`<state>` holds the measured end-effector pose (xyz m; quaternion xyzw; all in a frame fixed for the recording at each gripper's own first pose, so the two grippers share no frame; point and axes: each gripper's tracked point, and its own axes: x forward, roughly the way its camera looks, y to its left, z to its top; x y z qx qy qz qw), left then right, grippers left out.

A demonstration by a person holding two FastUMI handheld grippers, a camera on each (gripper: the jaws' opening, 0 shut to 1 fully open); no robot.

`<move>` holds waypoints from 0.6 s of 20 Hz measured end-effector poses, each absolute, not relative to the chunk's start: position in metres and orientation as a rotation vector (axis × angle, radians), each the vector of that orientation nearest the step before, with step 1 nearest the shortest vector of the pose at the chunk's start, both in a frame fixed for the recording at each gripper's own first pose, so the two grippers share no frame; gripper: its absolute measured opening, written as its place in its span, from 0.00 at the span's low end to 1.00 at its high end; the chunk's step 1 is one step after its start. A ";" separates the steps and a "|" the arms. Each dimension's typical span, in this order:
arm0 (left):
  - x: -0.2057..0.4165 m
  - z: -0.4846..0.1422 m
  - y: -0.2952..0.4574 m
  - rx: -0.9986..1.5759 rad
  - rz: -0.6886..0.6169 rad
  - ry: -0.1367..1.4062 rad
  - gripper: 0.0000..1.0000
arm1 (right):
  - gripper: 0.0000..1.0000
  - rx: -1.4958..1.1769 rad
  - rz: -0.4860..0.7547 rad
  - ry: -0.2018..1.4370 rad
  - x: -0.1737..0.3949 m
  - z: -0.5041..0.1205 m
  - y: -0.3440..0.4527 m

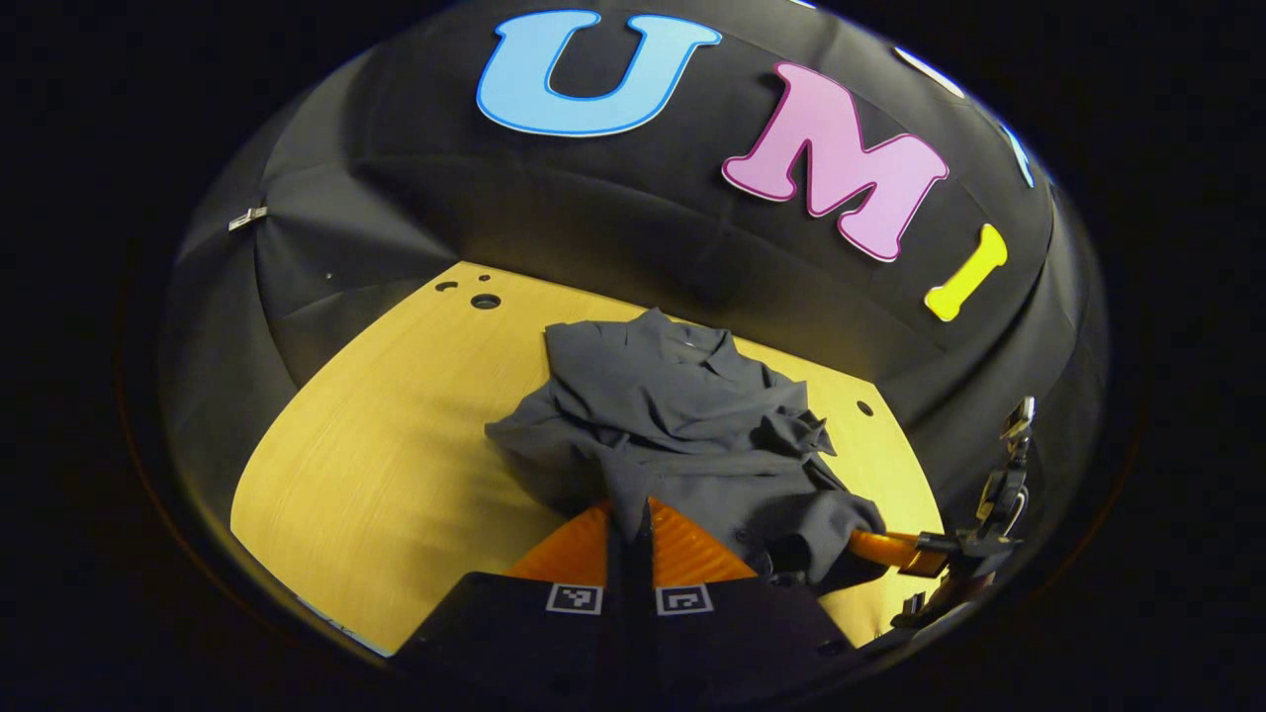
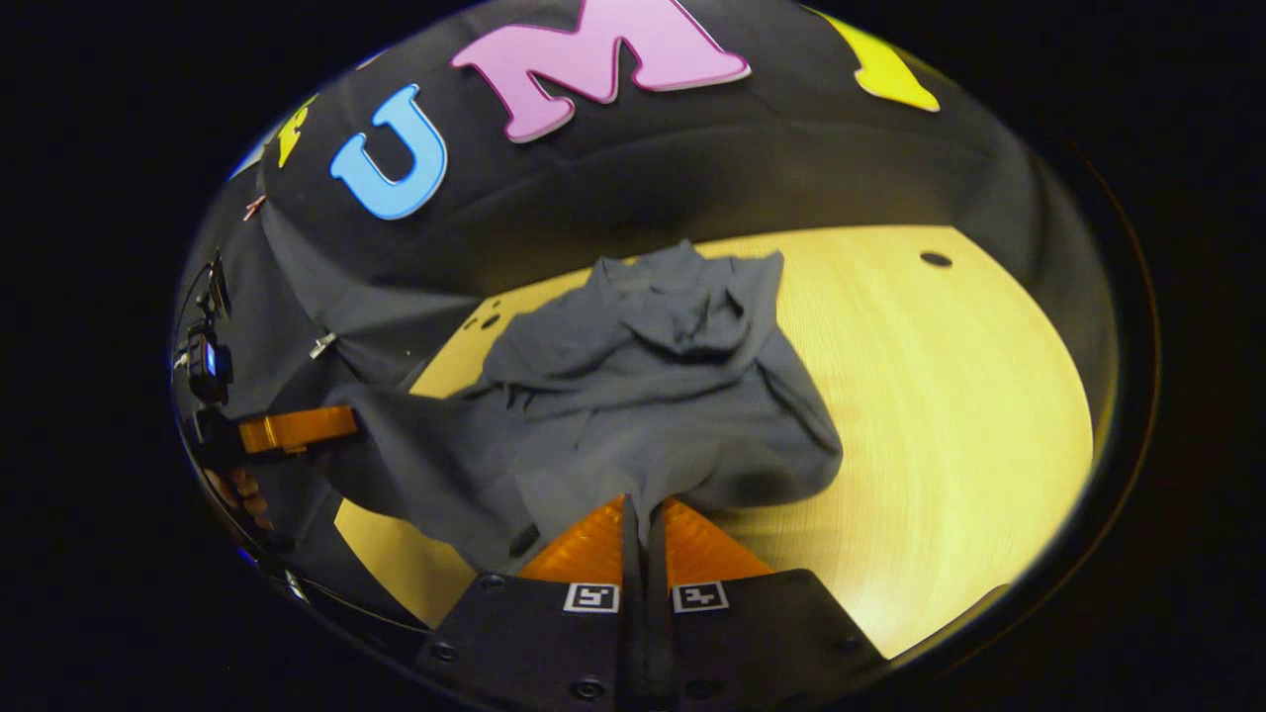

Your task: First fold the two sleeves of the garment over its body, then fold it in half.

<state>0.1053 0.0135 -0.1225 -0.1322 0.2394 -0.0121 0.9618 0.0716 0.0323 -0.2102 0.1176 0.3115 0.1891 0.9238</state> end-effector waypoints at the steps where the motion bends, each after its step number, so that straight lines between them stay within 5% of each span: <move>1: 0.111 -0.116 0.014 -0.270 -0.025 0.471 0.06 | 0.05 0.236 0.384 0.619 0.081 -0.200 0.031; 12: 0.203 -0.070 0.032 -0.310 -0.058 0.311 0.05 | 0.05 0.195 0.379 0.448 0.194 -0.160 0.038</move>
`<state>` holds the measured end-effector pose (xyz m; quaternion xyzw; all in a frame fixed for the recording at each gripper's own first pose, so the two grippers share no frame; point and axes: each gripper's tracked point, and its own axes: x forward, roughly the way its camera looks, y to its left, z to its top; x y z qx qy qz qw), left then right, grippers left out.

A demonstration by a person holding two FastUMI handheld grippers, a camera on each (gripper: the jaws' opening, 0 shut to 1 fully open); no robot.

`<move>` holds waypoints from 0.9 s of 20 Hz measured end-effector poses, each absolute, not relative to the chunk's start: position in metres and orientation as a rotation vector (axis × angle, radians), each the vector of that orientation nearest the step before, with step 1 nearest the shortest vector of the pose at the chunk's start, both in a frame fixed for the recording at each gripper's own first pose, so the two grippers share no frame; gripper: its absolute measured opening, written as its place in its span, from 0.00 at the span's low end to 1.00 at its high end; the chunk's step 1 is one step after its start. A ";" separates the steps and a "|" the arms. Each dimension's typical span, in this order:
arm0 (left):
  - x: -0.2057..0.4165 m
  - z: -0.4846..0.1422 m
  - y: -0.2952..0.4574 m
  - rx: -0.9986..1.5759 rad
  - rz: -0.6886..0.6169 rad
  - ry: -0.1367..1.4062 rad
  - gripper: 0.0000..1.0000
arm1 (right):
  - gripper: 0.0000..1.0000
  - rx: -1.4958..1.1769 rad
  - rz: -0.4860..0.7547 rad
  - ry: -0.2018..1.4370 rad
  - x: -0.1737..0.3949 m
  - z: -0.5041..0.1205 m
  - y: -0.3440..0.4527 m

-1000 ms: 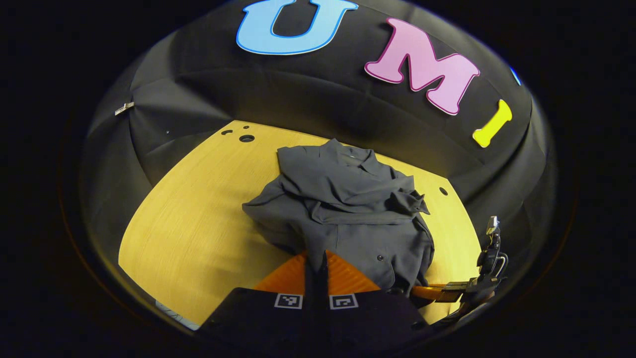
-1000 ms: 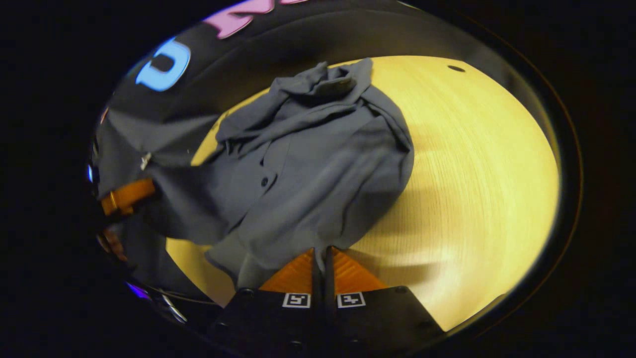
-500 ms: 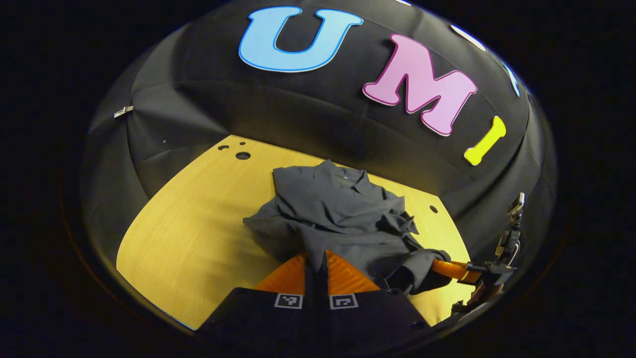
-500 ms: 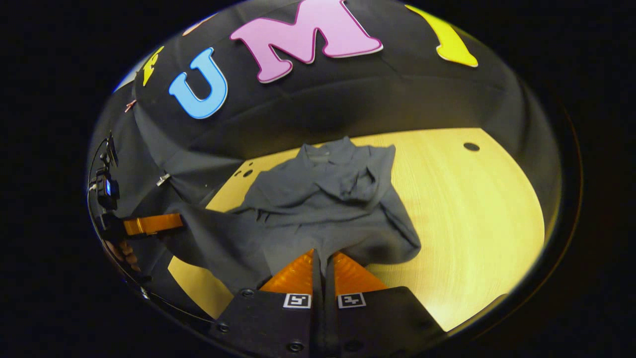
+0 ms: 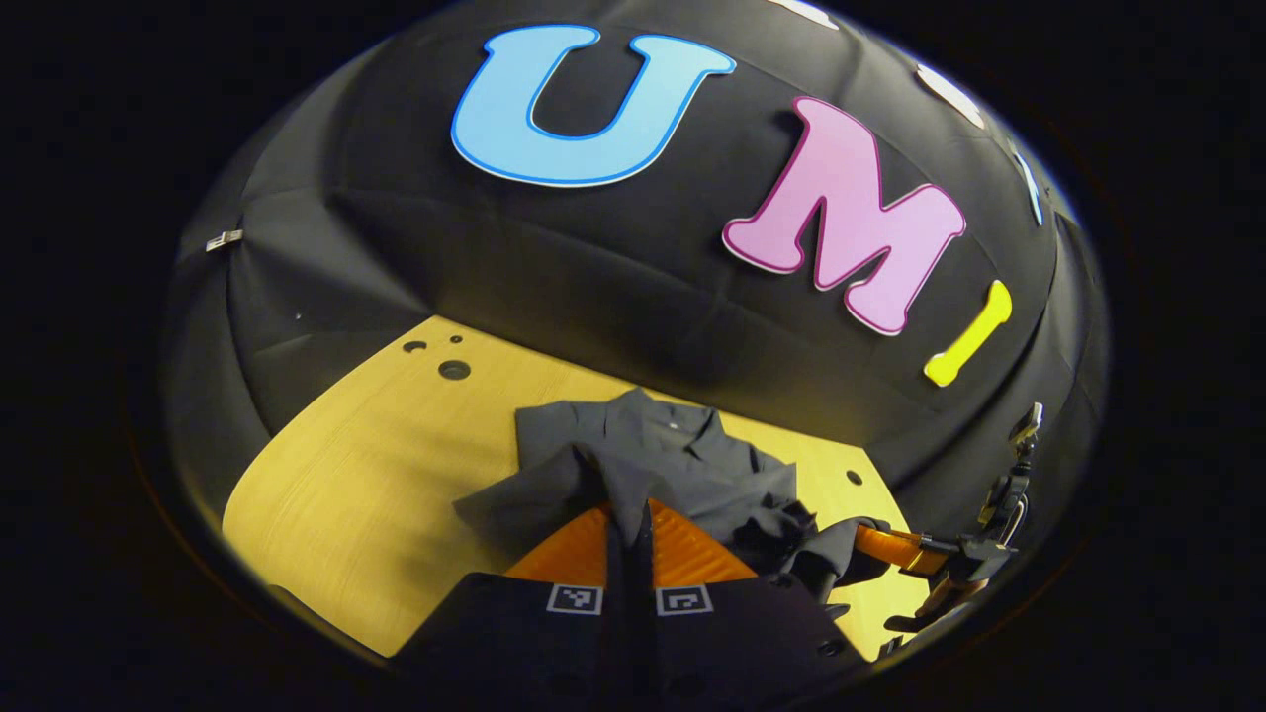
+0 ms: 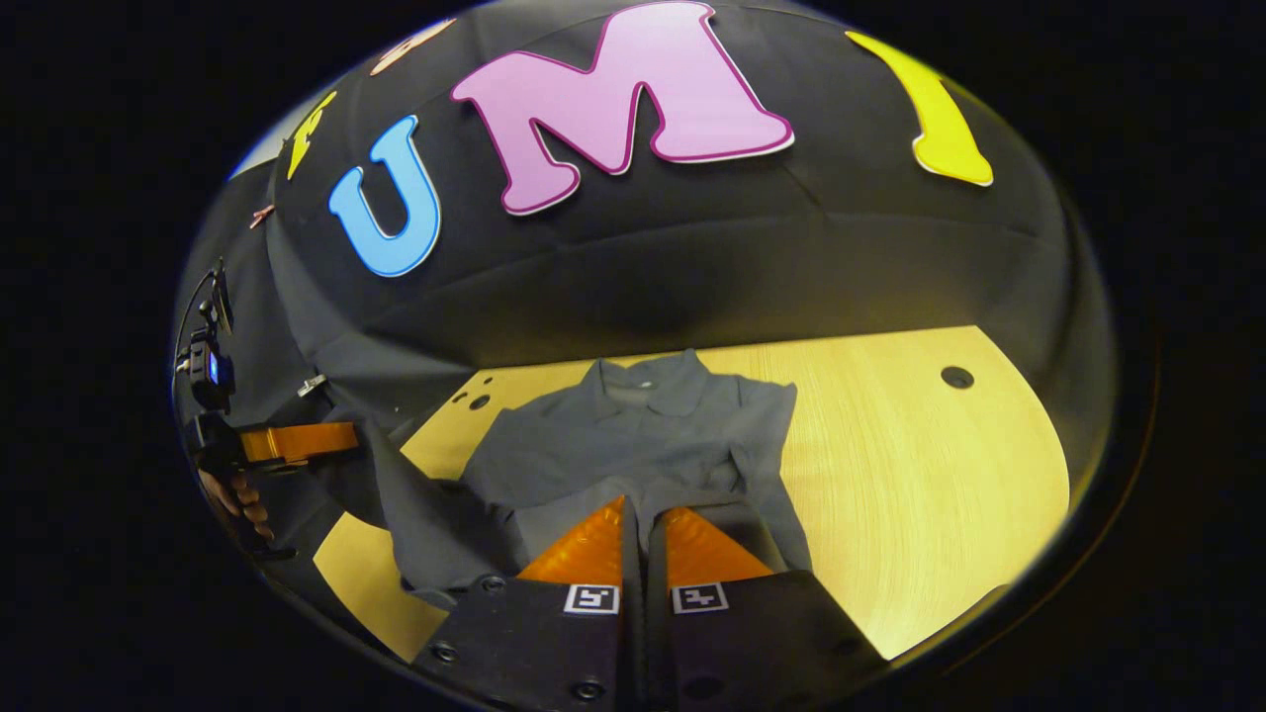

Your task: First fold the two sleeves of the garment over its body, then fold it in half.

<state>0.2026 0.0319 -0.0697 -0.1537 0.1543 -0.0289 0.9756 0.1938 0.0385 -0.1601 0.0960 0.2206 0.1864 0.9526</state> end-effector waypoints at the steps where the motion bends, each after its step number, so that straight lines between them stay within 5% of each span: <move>1: 0.216 -0.068 0.032 -0.308 -0.064 0.300 0.05 | 0.05 0.186 0.371 0.431 0.207 -0.158 0.037; 10: 0.362 -0.059 0.040 -0.318 -0.058 0.204 0.05 | 0.05 0.165 0.276 0.310 0.323 -0.155 0.011; 18: 0.435 -0.116 0.073 -0.354 0.021 0.222 0.05 | 0.05 0.180 0.188 0.353 0.388 -0.201 -0.006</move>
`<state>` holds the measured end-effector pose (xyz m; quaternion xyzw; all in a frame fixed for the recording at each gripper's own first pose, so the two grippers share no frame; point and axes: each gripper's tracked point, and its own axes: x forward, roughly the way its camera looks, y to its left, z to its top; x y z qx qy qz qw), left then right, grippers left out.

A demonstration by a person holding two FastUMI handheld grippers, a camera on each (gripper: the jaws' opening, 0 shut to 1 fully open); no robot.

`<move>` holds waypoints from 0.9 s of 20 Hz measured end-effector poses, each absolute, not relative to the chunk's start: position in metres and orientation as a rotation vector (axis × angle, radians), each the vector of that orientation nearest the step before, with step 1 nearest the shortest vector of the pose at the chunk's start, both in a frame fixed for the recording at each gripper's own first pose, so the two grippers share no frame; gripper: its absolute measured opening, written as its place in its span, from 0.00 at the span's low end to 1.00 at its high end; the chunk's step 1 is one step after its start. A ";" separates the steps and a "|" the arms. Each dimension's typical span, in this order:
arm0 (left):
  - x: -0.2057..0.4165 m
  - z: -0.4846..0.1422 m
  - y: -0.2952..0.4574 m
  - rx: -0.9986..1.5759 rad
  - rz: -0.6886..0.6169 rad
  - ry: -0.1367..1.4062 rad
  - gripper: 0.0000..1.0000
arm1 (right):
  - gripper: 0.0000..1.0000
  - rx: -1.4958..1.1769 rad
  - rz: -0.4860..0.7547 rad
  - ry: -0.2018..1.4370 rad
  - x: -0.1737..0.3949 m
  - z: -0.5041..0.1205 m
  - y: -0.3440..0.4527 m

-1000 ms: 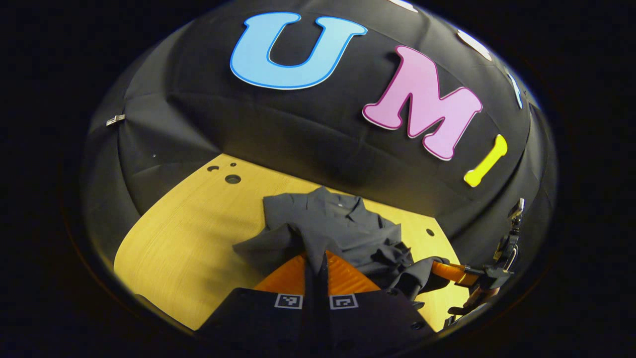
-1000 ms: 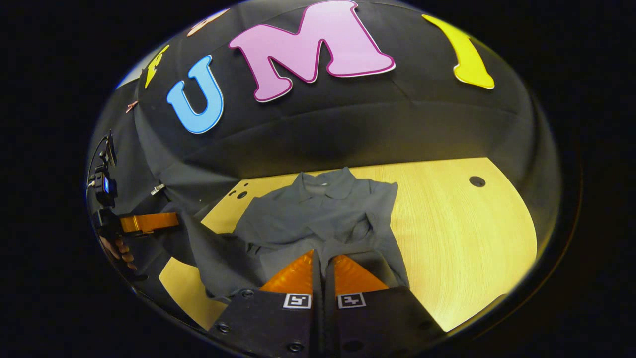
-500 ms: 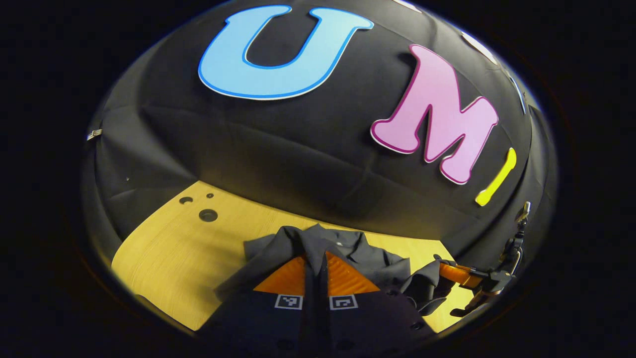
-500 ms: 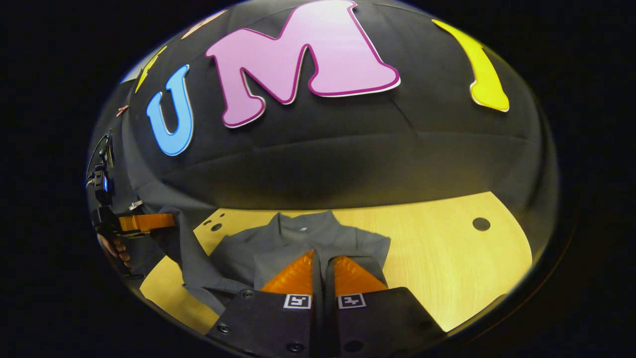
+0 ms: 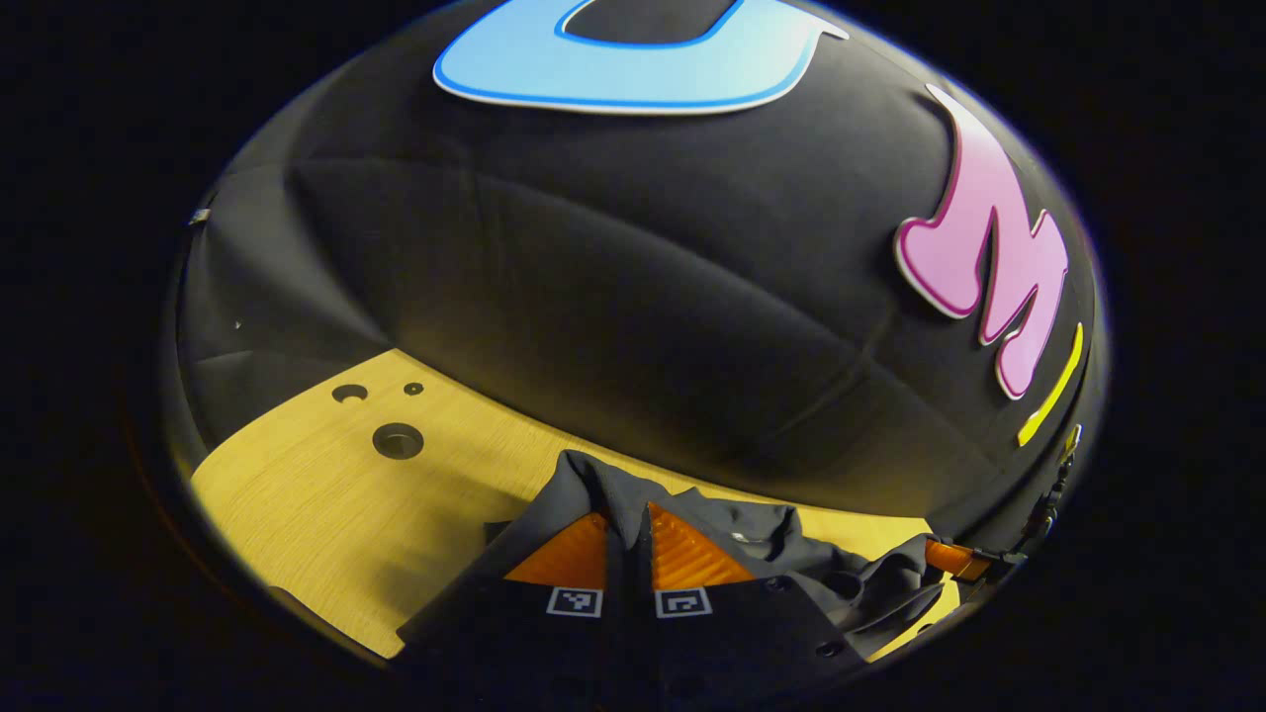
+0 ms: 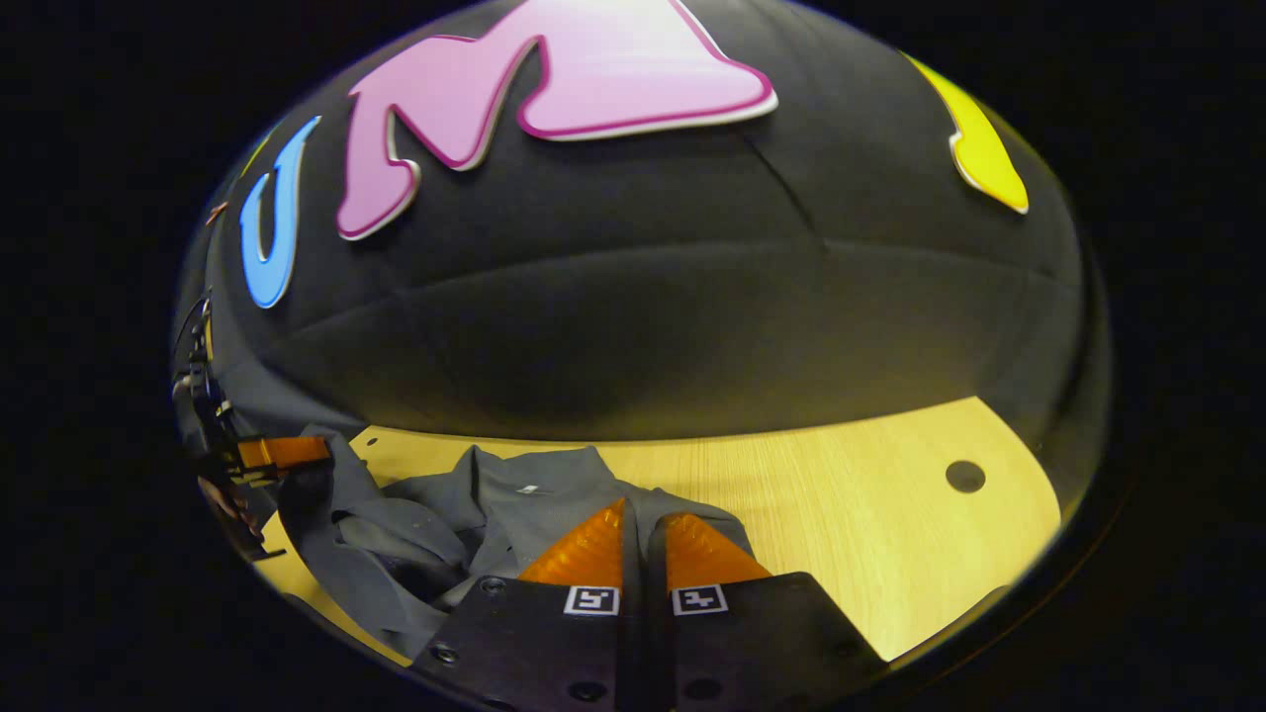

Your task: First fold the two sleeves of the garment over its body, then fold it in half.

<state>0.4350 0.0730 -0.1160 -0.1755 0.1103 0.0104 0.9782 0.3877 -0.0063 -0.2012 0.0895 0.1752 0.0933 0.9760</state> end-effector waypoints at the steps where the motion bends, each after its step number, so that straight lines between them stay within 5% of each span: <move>1: 0.436 -0.124 0.077 -0.336 0.042 0.240 0.03 | 0.05 0.192 0.174 0.368 0.390 -0.206 -0.009; 4: 0.432 -0.139 0.088 -0.239 0.111 0.298 0.17 | 0.19 0.158 0.147 0.371 0.388 -0.206 -0.014; 5: 0.428 -0.135 0.087 -0.231 0.120 0.298 0.28 | 0.16 0.145 0.145 0.359 0.386 -0.201 -0.017; 6: 0.422 -0.128 0.085 -0.239 0.120 0.291 0.24 | 0.47 0.139 0.151 0.344 0.384 -0.193 -0.015; 8: 0.408 -0.108 0.083 -0.266 0.114 0.255 0.46 | 0.63 0.123 0.145 0.314 0.375 -0.173 -0.019; 9: 0.399 -0.098 0.084 -0.272 0.117 0.235 0.59 | 0.87 0.113 0.144 0.301 0.368 -0.162 -0.022; 11: 0.371 -0.075 0.086 -0.258 0.124 0.190 0.88 | 0.99 0.086 0.132 0.275 0.352 -0.140 -0.029; 18: 0.203 -0.029 0.093 -0.099 0.139 0.108 0.96 | 0.99 0.016 0.112 0.194 0.227 -0.071 -0.024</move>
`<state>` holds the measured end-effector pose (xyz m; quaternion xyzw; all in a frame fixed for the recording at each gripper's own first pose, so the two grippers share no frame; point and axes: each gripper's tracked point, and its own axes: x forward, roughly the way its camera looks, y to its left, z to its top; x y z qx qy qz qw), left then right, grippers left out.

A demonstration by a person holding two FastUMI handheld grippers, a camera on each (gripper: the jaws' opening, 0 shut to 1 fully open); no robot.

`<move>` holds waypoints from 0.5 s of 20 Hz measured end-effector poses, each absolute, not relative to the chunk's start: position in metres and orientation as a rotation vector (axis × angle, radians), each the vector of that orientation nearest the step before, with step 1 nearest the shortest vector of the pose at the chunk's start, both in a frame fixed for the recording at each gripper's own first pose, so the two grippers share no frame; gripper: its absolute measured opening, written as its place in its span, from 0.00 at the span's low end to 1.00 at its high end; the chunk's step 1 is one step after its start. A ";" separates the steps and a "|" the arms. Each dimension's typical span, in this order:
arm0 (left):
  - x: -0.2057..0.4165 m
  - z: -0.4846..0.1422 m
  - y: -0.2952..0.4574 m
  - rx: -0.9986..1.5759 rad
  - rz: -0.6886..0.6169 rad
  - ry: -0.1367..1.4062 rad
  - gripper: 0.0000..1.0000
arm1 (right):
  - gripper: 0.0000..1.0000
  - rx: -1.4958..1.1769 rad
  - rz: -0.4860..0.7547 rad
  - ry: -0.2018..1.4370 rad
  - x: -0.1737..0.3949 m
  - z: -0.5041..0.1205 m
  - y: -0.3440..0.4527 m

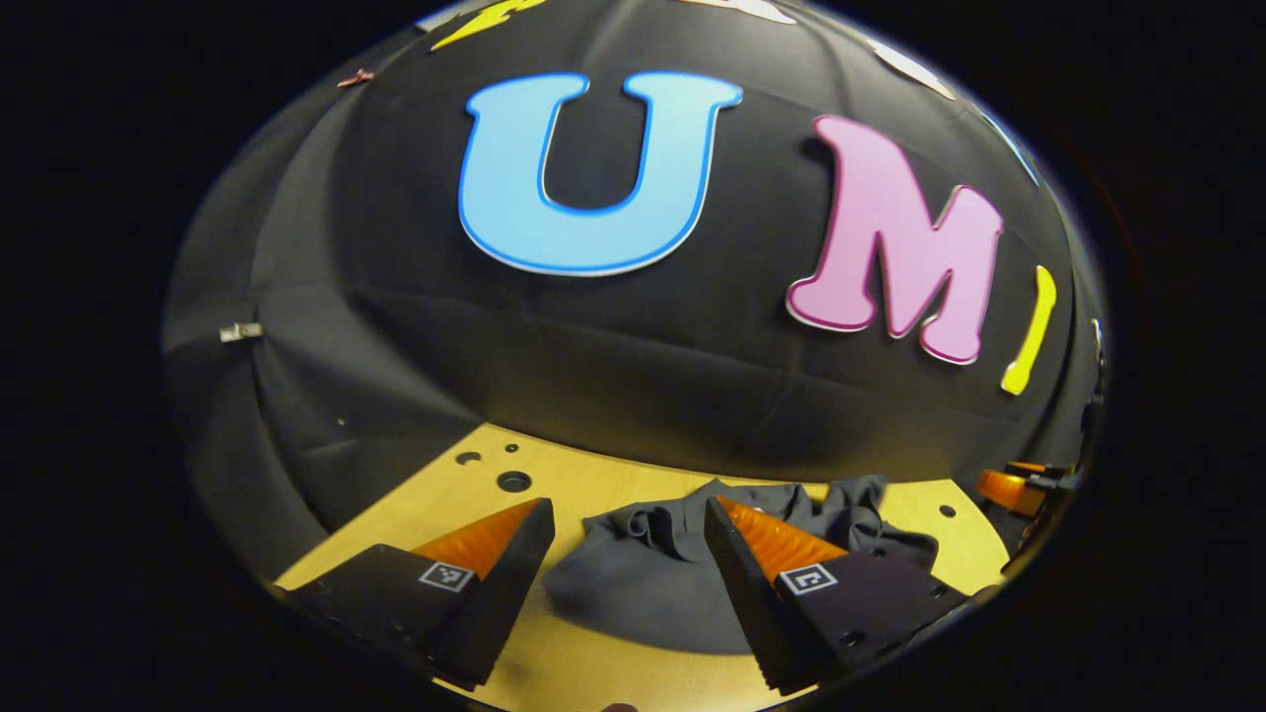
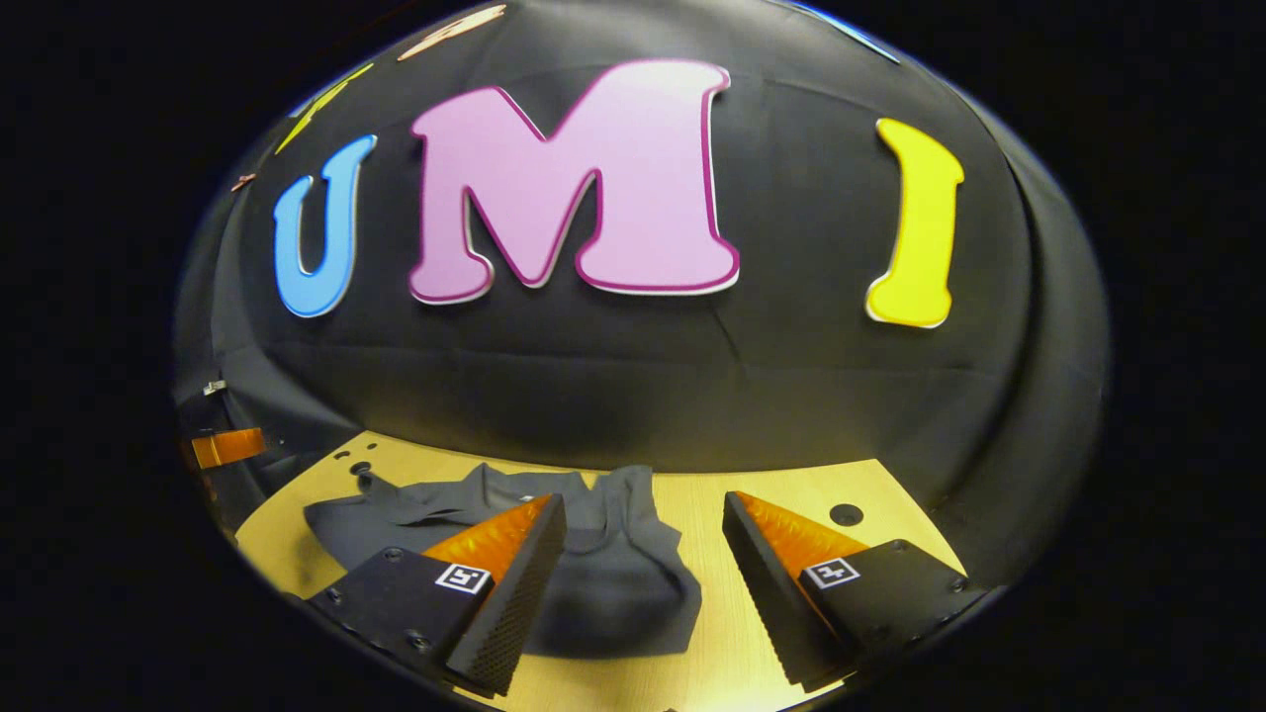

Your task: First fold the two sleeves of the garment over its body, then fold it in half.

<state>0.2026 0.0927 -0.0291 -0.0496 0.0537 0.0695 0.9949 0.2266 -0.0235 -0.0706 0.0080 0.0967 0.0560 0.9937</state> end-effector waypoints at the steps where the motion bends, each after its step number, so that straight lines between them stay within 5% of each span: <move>1: 0.188 -0.028 0.074 -0.092 0.138 0.114 0.96 | 0.99 0.015 0.113 0.187 0.204 -0.064 -0.022; 10: -0.020 -0.014 0.041 -0.118 0.177 0.023 0.96 | 0.99 -0.036 0.229 0.094 0.001 -0.026 0.027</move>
